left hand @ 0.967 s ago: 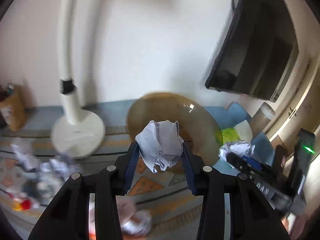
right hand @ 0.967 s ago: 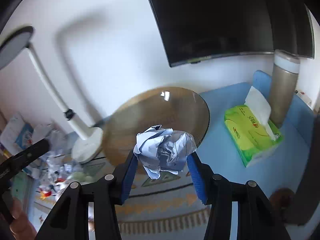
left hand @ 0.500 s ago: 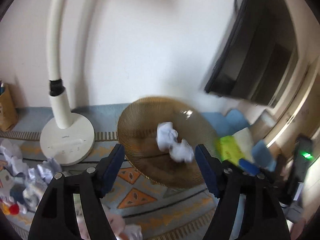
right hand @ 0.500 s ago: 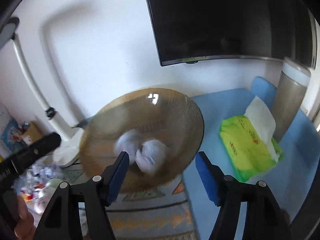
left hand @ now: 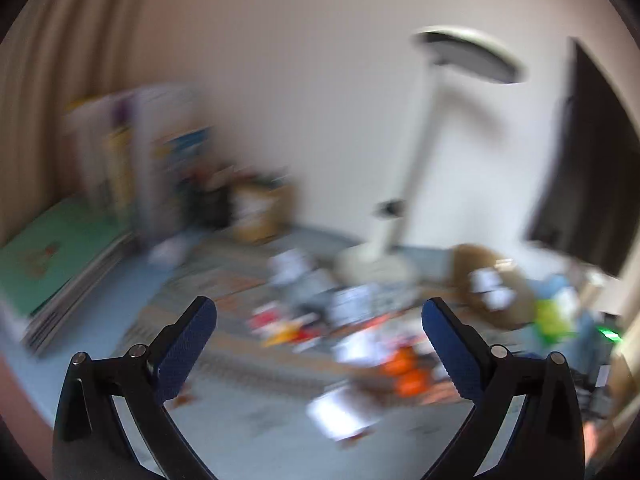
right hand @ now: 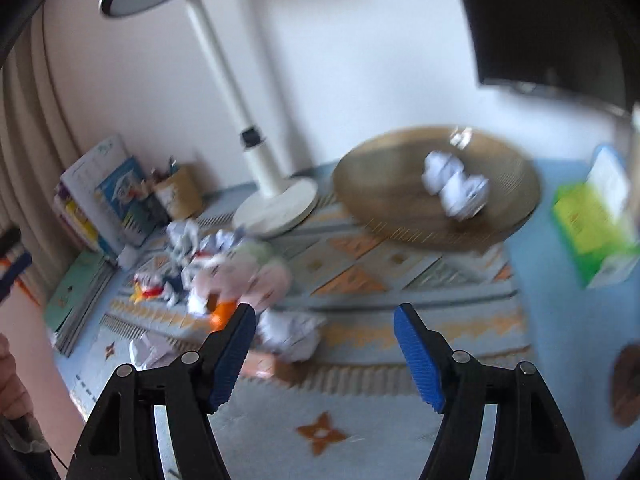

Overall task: Organize objects
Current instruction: 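Move both grippers back toward the cluttered desk, then grasp a paper ball with the left gripper while the right grasps another, then carry both paper balls over the gold bowl and open both grippers, then move both grippers back toward the desk clutter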

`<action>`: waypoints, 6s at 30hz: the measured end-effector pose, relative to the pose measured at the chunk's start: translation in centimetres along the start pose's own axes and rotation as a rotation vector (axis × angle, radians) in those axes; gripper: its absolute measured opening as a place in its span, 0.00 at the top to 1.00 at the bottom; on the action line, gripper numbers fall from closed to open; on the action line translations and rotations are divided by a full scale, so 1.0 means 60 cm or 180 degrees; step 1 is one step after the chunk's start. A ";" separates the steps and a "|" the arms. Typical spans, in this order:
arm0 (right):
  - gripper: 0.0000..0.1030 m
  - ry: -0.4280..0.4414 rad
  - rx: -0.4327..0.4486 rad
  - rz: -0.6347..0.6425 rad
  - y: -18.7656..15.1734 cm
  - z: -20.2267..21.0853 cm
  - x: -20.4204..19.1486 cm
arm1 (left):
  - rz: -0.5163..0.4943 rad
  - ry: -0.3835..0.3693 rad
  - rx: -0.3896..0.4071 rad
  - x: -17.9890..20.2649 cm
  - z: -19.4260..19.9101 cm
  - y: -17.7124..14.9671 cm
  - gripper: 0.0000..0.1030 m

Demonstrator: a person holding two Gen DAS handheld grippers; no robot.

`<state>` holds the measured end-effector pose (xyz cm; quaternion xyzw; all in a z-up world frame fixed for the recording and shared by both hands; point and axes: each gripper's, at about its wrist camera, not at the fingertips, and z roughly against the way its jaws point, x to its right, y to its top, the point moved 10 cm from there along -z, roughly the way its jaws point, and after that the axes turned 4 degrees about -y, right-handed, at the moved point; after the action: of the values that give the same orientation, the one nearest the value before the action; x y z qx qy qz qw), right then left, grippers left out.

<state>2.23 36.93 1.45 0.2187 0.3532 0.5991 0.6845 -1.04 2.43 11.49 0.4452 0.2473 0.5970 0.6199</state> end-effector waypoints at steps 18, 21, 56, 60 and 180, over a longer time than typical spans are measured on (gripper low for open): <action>0.20 -0.0296 -0.0027 -0.0454 -0.038 -0.074 0.062 | 0.0364 0.0473 -0.0206 -0.134 -0.153 -0.151 0.01; 0.15 -0.0342 0.0012 -0.0452 -0.037 -0.073 0.064 | 0.0464 0.0388 -0.0184 -0.141 -0.152 -0.152 0.01; 0.10 0.0675 -0.0905 0.0775 -0.114 -0.118 -0.349 | 0.0588 0.0267 -0.0678 -0.333 -0.234 -0.007 0.01; 0.10 0.0560 -0.0823 0.0843 -0.124 -0.154 -0.376 | 0.0587 0.0382 -0.0775 -0.362 -0.324 0.016 0.01; 0.30 -0.1365 0.0109 -0.0347 -0.029 -0.062 0.124 | 0.0032 0.0123 -0.0452 -0.038 -0.186 -0.144 0.01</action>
<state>0.89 43.41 -3.90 0.3332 0.2210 0.4950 0.7714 -6.30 4.04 -1.73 0.3898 0.2139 0.6246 0.6420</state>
